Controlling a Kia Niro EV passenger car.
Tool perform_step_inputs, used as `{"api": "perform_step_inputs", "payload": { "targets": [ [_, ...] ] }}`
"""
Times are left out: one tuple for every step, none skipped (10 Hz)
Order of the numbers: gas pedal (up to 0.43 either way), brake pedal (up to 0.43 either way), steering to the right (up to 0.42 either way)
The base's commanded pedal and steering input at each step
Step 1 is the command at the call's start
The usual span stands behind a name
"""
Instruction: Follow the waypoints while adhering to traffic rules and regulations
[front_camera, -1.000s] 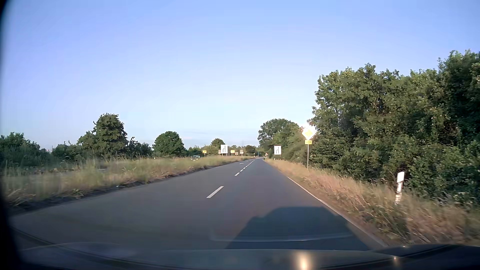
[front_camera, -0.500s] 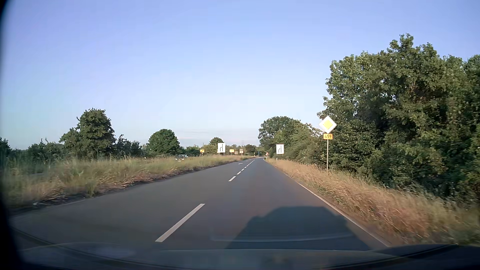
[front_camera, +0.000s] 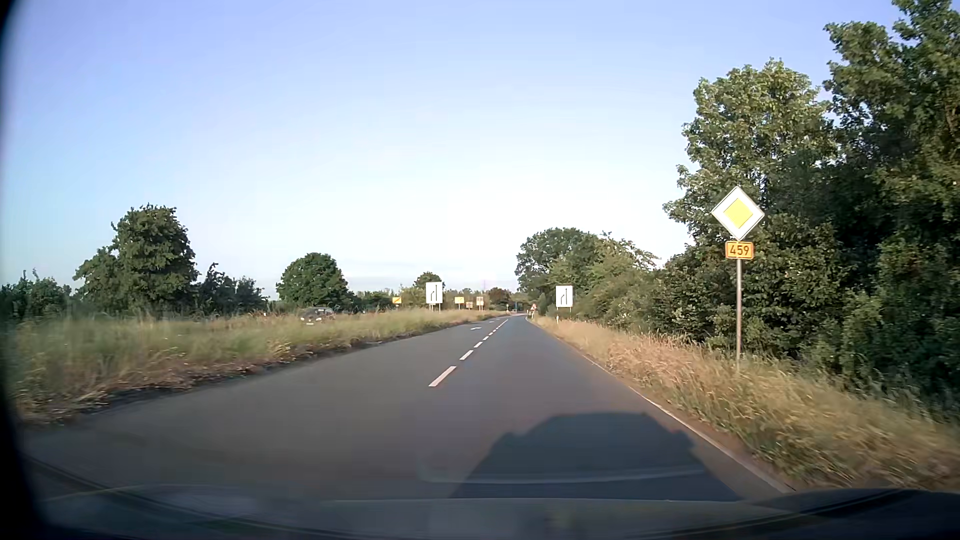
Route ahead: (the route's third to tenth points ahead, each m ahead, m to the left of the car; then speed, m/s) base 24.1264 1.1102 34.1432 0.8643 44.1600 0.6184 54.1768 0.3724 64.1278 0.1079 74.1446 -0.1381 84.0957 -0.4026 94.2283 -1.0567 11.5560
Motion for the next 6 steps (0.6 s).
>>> {"api": "perform_step_inputs", "payload": {
  "targets": [
    [0.24,0.012,0.01],
    [0.24,0.012,0.006],
    [0.24,0.012,0.004],
    [0.24,0.012,0.004],
    [0.24,0.012,0.003],
    [0.24,0.012,0.003]
  ]
}}
